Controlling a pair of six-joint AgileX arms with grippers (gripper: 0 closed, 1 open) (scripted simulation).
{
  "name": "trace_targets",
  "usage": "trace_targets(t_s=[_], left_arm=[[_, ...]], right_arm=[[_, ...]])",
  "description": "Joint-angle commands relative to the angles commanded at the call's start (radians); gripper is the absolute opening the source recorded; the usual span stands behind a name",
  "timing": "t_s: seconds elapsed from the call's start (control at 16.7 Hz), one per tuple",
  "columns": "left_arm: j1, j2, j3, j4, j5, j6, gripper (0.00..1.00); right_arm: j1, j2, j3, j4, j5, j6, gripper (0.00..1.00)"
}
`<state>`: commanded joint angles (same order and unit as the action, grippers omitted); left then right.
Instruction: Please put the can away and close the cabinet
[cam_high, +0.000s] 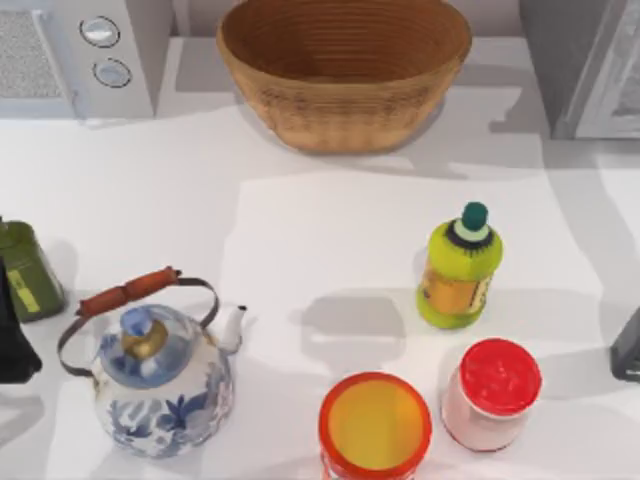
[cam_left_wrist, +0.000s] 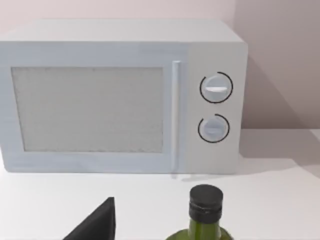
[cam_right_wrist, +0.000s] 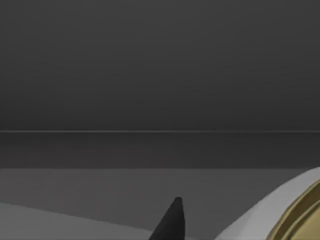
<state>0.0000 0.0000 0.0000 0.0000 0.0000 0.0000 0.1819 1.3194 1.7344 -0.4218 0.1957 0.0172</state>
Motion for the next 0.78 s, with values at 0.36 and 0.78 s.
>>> trace_targets(t_s=[0.36, 0.78], left_arm=[[0.0, 0.0, 0.0, 0.0, 0.0, 0.0, 1.0], [0.0, 0.0, 0.0, 0.0, 0.0, 0.0, 1.0]], right_arm=[[-0.002, 0.009, 0.005, -0.002, 0.001, 0.002, 0.0], [-0.026, 0.274, 0.312, -0.097, -0.018, -0.007, 0.0]])
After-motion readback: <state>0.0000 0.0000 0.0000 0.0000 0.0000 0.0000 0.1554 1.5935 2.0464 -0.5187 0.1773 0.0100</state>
